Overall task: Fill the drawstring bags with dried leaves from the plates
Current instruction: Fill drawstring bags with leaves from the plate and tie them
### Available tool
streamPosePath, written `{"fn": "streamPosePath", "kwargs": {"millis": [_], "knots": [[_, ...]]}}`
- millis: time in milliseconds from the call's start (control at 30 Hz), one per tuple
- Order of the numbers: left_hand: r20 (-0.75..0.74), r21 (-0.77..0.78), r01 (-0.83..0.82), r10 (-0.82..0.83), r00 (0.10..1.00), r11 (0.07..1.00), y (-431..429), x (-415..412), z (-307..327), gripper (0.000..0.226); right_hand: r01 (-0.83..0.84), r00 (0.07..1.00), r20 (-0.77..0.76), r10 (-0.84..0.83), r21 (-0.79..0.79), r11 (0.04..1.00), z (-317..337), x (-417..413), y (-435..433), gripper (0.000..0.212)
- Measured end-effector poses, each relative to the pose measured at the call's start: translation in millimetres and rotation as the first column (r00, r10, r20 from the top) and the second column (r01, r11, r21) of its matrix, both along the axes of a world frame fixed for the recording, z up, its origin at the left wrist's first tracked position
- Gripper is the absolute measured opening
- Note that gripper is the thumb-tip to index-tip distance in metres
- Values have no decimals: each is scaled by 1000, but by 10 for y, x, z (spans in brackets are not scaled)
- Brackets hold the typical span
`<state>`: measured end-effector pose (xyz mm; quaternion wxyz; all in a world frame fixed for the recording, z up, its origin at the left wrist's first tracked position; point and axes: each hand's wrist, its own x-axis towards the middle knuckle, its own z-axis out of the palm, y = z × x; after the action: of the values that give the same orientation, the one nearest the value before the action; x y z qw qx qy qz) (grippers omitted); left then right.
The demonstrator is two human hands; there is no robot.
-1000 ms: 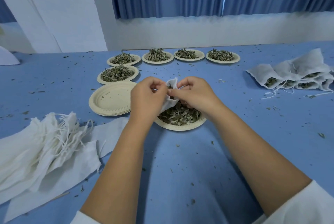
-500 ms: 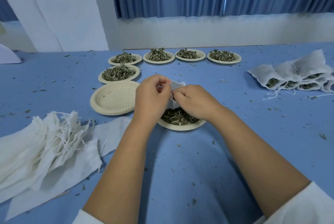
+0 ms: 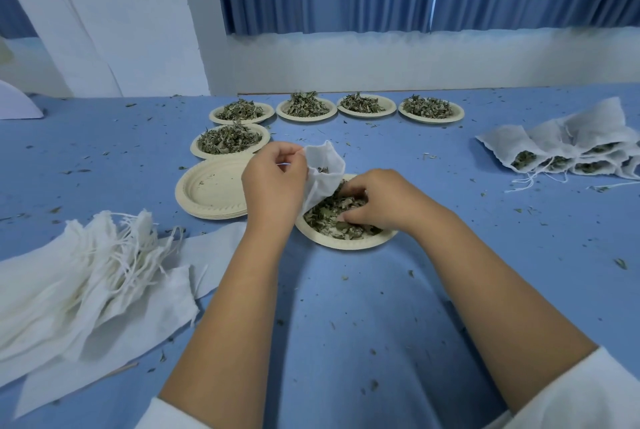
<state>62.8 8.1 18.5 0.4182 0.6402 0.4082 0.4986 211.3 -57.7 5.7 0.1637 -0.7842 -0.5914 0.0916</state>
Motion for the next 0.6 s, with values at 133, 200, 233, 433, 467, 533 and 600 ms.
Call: {"fn": "streamPosePath", "kwargs": {"millis": [133,200,233,433,467,533,600], "knots": [[20,-16,14,-14,1000,1000,2,-2,-10,23,7,999,38,-8,39,999,-50,-56,20,28],[50,-25,10,-9,999,1000,16,-11,-11,20,15,1000,12,-16,65,998,-52,-56,22,23],[65,-23,0,1,998,1000,29,-16,-11,17,24,1000,-17,-23,86,996,-49,-51,23,22],[122,21,-32,29,992,999,62,-31,-17,7,127,961,-273,-50,272,954,15,-18,34,16],[123,29,-35,31,992,999,62,-29,-19,7,150,950,-306,-55,293,944,32,-12,34,16],[140,42,-49,42,989,998,68,-30,-18,9,216,901,-428,-64,316,924,70,4,27,17],[175,45,-74,65,982,996,76,-42,-9,13,274,797,-602,-40,302,913,104,4,11,17]]}}
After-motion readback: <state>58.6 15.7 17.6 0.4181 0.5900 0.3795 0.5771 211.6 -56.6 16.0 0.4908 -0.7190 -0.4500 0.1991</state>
